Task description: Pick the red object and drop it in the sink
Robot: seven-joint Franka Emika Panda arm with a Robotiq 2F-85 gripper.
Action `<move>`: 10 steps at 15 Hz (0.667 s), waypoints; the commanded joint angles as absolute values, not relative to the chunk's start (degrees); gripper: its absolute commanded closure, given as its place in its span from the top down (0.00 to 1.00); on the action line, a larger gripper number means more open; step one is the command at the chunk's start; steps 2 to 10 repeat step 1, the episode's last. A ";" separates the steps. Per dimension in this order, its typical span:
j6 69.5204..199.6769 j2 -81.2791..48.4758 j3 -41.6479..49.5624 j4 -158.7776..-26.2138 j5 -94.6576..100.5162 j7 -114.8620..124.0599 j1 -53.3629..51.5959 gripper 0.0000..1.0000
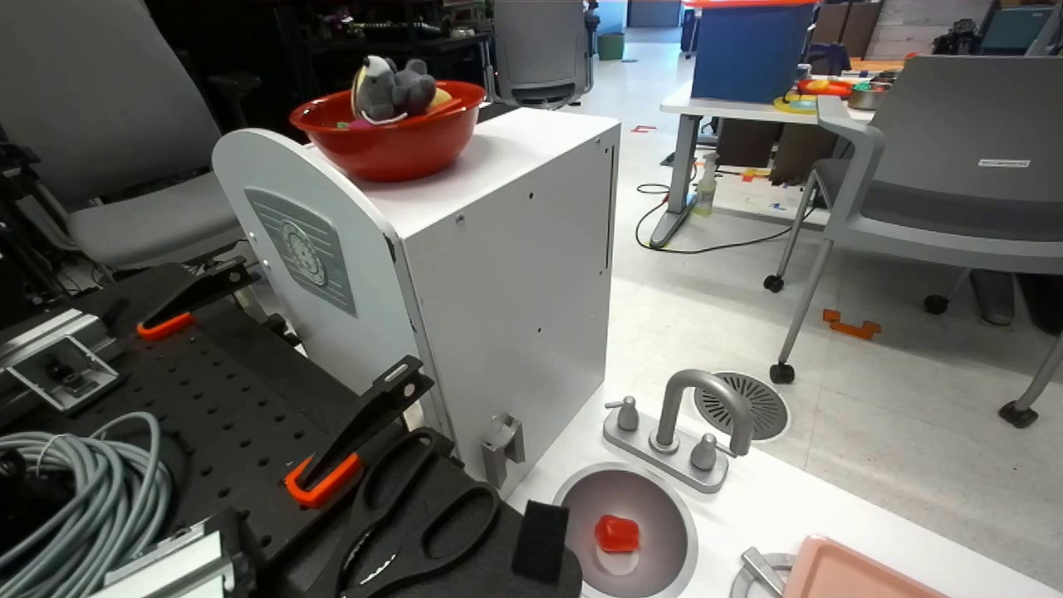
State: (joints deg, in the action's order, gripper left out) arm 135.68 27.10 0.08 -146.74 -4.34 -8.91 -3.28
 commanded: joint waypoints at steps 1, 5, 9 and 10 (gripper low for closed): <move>135.51 27.11 0.40 -146.63 -4.08 -8.69 -3.63 1.00; 135.51 27.11 0.40 -146.63 -4.08 -8.69 -3.63 1.00; 135.51 27.11 0.40 -146.63 -4.08 -8.69 -3.63 1.00; 135.51 27.11 0.40 -146.63 -4.08 -8.69 -3.63 1.00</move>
